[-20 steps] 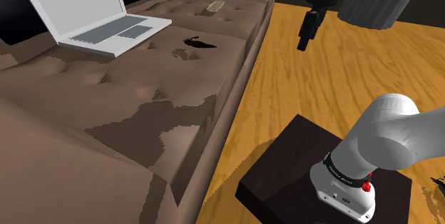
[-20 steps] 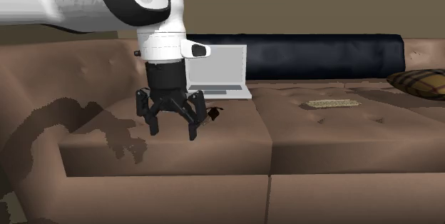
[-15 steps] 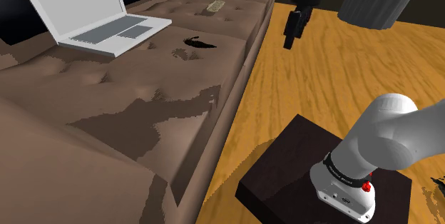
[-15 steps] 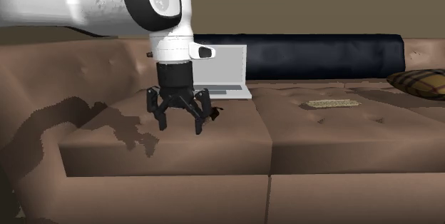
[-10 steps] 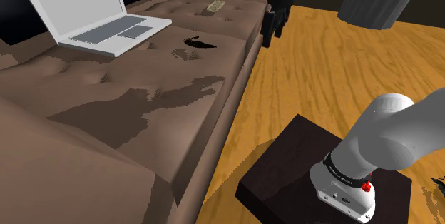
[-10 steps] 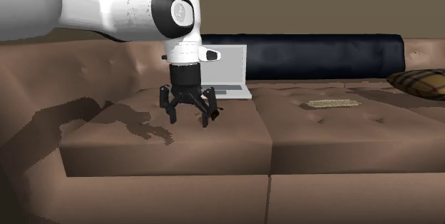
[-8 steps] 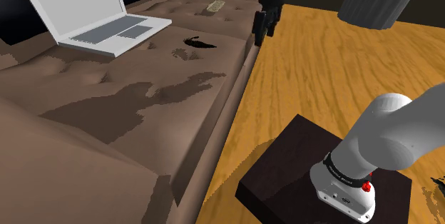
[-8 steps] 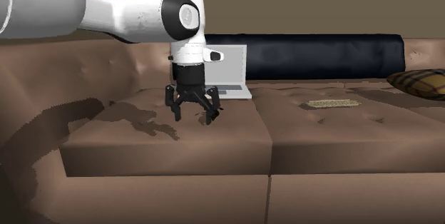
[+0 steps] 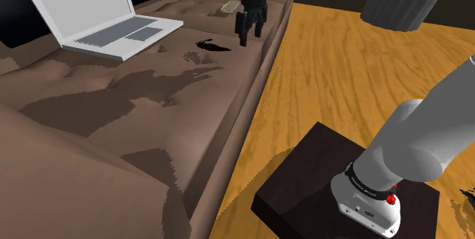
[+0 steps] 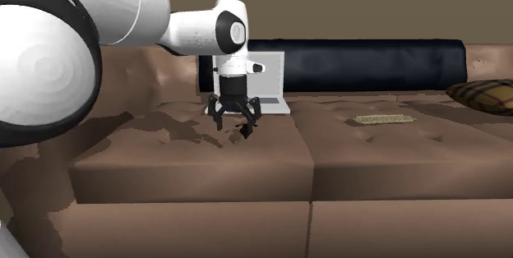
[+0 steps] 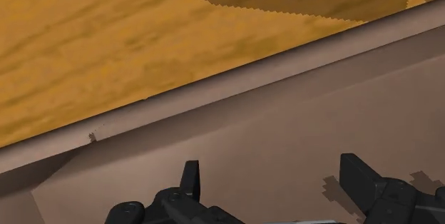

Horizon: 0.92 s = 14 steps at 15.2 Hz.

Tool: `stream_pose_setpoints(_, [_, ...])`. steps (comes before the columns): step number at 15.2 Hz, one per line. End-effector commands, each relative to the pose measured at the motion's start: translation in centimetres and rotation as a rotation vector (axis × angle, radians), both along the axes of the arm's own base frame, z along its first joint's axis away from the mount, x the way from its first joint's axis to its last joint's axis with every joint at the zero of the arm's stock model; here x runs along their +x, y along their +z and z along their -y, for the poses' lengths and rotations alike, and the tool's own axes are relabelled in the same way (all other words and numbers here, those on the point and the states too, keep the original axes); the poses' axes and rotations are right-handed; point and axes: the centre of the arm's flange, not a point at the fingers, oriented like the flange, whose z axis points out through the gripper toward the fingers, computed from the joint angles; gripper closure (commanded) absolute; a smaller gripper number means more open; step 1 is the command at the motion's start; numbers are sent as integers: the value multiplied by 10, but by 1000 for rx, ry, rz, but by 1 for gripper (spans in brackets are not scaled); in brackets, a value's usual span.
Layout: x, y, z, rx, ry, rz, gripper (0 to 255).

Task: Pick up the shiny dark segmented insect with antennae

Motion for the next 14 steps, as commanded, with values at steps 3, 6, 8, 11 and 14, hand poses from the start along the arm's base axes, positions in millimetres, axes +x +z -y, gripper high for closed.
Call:
stream_pose_setpoints(3, [51,-9,-14,5,3,-4,0])
stream_pose_setpoints(6, [89,-17,-23,8,4,-7,0])
stream_pose_setpoints(8, [114,-22,-29,10,6,-8,0])
stream_pose_setpoints(11, [141,-28,-36,13,7,-10,0])
stream_pose_setpoints(14, [141,-44,-36,13,7,-10,0])
